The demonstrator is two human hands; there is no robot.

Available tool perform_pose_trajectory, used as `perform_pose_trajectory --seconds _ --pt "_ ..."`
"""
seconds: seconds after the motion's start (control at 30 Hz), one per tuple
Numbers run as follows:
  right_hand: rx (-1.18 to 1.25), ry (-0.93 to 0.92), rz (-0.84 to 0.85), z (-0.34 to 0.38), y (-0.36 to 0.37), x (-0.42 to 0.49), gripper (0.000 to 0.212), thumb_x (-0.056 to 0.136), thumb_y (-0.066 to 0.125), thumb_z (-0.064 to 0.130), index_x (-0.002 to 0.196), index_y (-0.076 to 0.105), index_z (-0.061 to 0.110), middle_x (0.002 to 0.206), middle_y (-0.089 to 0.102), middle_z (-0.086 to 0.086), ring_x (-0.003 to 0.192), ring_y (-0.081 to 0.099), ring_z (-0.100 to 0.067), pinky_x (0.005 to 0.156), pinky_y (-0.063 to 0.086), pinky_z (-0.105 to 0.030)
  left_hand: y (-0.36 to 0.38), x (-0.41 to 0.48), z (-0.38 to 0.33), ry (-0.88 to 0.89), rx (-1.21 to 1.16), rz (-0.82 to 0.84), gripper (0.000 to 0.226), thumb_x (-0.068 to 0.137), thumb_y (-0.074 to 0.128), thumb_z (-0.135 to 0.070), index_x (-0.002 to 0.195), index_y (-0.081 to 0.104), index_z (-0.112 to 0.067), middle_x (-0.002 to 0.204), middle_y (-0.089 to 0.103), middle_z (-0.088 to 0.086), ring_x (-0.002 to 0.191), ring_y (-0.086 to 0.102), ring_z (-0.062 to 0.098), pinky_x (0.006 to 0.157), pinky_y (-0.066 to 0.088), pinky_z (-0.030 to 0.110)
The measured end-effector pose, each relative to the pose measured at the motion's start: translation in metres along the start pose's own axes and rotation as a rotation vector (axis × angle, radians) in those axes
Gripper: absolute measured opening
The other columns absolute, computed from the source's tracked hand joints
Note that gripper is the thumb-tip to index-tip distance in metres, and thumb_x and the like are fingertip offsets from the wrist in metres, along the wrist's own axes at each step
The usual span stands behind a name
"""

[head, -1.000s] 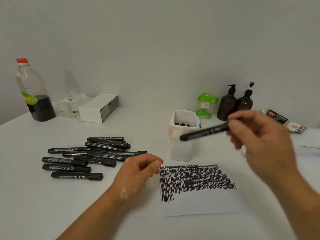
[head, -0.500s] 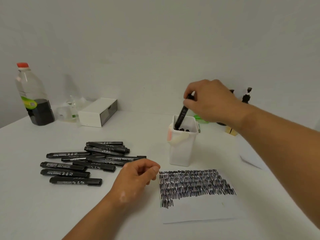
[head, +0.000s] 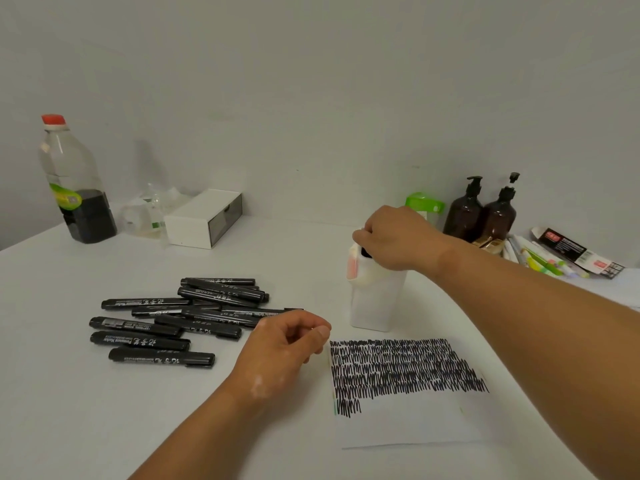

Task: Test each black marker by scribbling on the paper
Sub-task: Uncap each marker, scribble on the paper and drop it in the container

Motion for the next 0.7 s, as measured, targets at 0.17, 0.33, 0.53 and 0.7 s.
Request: perform_pose_trajectory --seconds 0.17,0.33,0.53,0.7 --pt "-0.004 -0.014 0.041 -0.001 0.009 0.0 0.06 0.1 0.038 0.061 0.067 0.057 0.014 0.072 0.052 -0.002 0.064 0.044 -0.012 0.054 0.031 -0.03 0.0 0.0 -0.001 0.002 0.011 -0.002 0.014 0.092 0.069 -0.025 0.086 0.075 -0.035 0.067 0.069 -0.006 0.059 0.055 0.003 0.058 0.047 0.017" --pt "0.0 0.0 0.044 0.0 0.007 -0.002 0.065 0.099 0.036 0.067 0.064 0.055 0.015 0.071 0.052 -0.002 0.066 0.046 -0.017 0.057 0.033 -0.031 0.0 0.001 0.0 -0.007 0.012 0.005 0.014 0.092 0.069 -0.025 0.085 0.075 -0.035 0.066 0.067 -0.007 0.059 0.053 0.003 0.059 0.047 0.019" --pt "0.144 -0.028 -0.124 -0.001 -0.027 -0.024 0.066 0.1 0.043 0.06 0.08 0.07 0.002 0.083 0.074 -0.008 0.083 0.066 -0.028 0.075 0.054 -0.037 -0.002 0.001 0.002 -0.01 0.036 -0.006 0.013 0.092 0.069 -0.025 0.086 0.075 -0.035 0.066 0.067 -0.006 0.058 0.053 0.003 0.058 0.046 0.017" --pt "0.345 -0.076 -0.428 -0.017 -0.031 -0.08 0.038 0.092 0.058 0.054 0.07 0.067 0.024 0.069 0.071 0.008 0.065 0.06 -0.006 0.06 0.042 -0.022 -0.003 0.002 0.003 -0.014 0.08 -0.023 0.013 0.091 0.07 -0.026 0.085 0.075 -0.036 0.067 0.068 -0.006 0.058 0.053 0.002 0.057 0.045 0.017"
Point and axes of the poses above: each hand's wrist, its own x-axis towards the middle knuckle, its own y-axis out of the palm, z = x × y, the point moved 1 cm from there along x, towards the middle knuckle
